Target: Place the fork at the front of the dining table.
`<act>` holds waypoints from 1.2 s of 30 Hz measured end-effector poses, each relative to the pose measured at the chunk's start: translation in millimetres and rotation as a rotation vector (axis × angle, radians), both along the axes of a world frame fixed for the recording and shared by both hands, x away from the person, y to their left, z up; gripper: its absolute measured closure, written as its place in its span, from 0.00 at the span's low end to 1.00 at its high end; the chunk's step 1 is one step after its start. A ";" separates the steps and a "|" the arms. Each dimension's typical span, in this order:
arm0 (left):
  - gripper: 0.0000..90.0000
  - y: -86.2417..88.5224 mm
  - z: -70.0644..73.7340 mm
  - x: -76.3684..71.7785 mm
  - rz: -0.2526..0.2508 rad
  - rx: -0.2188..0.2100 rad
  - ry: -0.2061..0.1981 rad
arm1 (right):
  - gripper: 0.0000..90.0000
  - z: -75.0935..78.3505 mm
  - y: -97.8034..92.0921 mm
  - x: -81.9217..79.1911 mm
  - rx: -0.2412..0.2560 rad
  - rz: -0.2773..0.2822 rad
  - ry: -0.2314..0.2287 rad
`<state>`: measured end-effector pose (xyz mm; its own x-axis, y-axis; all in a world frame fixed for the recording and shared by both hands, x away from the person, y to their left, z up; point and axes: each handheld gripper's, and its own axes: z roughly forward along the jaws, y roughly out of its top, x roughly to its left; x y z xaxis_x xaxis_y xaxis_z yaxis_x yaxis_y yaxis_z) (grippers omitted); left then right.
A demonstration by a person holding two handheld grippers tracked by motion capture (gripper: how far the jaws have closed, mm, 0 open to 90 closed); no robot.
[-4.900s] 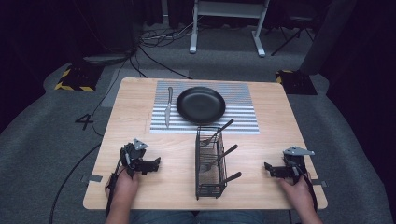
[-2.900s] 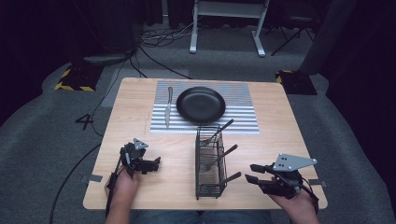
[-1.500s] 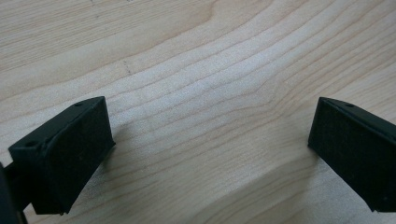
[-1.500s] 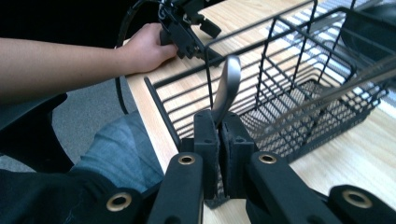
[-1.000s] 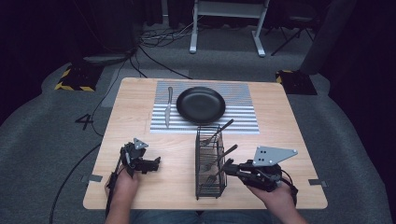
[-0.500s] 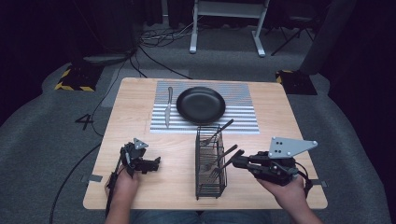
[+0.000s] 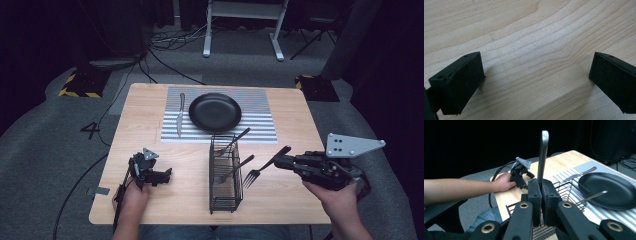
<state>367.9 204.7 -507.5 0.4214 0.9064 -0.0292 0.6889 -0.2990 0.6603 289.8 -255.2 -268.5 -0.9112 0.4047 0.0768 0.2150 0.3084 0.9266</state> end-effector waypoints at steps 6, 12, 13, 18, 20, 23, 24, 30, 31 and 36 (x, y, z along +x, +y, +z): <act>0.00 0.0 0.0 0.0 0.000 0.000 0.000 | 0.96 7.8 -15.1 3.0 0.018 -0.020 0.001; 0.00 -0.2 -0.1 -0.1 0.001 -0.001 -0.001 | 0.96 10.2 -32.1 19.3 0.035 -0.075 0.005; 0.00 -0.1 0.0 -0.1 0.000 -0.001 0.001 | 0.96 10.1 -34.1 22.7 0.035 -0.085 0.011; 0.00 -0.3 0.0 -1.4 0.009 -0.002 0.002 | 0.96 10.3 -41.2 39.2 0.014 -0.141 0.010; 0.00 -0.3 0.0 -1.8 0.012 -0.002 0.002 | 0.96 11.5 -43.6 44.2 -0.003 -0.174 -0.005; 0.00 -0.3 0.0 -2.0 0.013 -0.002 0.002 | 0.96 13.7 -48.9 52.8 -0.018 -0.223 -0.018; 0.00 -0.3 0.0 -2.0 0.013 -0.002 0.002 | 0.96 14.2 -50.6 55.8 -0.018 -0.236 -0.021; 0.00 -0.3 0.0 -1.9 0.013 -0.003 0.002 | 0.96 15.2 -60.0 87.2 -0.050 -0.348 -0.031; 0.00 -0.3 0.0 -1.9 0.013 -0.003 0.002 | 0.96 13.9 -60.7 95.3 -0.054 -0.364 -0.027; 0.00 -0.2 0.0 -1.7 0.012 -0.003 0.002 | 0.96 4.7 -58.4 124.7 -0.075 -0.428 0.002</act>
